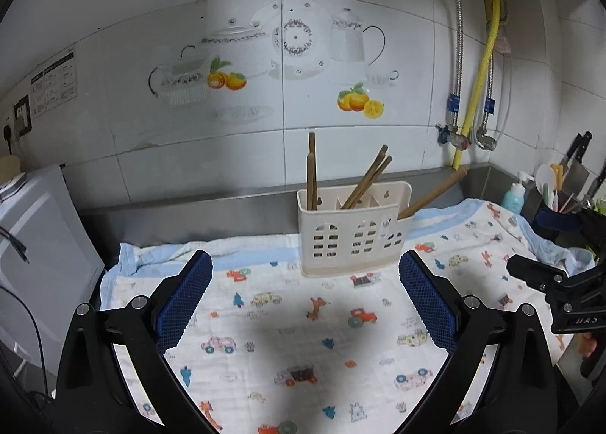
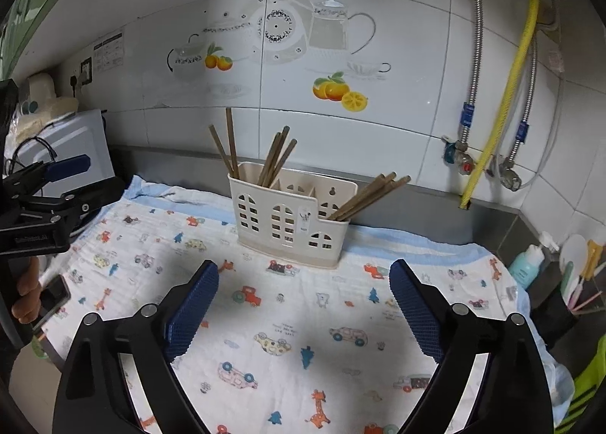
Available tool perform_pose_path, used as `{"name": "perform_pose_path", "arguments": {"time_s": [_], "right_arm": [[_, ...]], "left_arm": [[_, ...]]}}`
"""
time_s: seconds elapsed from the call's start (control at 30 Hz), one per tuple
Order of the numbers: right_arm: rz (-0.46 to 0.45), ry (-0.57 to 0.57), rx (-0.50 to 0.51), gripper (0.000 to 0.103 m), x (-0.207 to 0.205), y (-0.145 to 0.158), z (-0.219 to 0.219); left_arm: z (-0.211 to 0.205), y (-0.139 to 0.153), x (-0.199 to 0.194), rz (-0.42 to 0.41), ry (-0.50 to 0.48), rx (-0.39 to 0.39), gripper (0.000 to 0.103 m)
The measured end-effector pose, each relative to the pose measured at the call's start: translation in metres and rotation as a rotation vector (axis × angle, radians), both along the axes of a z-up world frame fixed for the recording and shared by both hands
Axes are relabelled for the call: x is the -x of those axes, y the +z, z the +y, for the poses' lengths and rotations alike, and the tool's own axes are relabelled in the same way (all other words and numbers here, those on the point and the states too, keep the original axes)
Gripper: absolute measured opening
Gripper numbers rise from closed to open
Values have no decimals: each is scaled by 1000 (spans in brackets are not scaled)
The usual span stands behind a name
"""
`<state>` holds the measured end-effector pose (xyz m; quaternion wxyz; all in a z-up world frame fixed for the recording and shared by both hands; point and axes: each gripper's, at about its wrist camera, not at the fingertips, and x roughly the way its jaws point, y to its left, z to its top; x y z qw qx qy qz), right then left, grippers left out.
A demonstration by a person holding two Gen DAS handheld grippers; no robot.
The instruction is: Organize utensils
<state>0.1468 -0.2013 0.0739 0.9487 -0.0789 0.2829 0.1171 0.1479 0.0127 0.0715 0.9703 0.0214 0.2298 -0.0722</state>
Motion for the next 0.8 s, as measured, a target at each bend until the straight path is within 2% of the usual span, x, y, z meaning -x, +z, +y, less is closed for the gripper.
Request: {"name": "perform_pose_path", "arguments": {"time_s": [0.2, 0.43, 0.8], "right_arm": [[14, -36, -16, 90, 10, -14, -6], [38, -60, -88, 91, 24, -25, -15], [40, -94, -82, 92, 43, -39, -14]], "left_arm": [[7, -18, 11, 37, 8, 29, 98], [15, -31, 24, 57, 6, 57, 98], [11, -42, 47, 65, 10, 23, 98]]}}
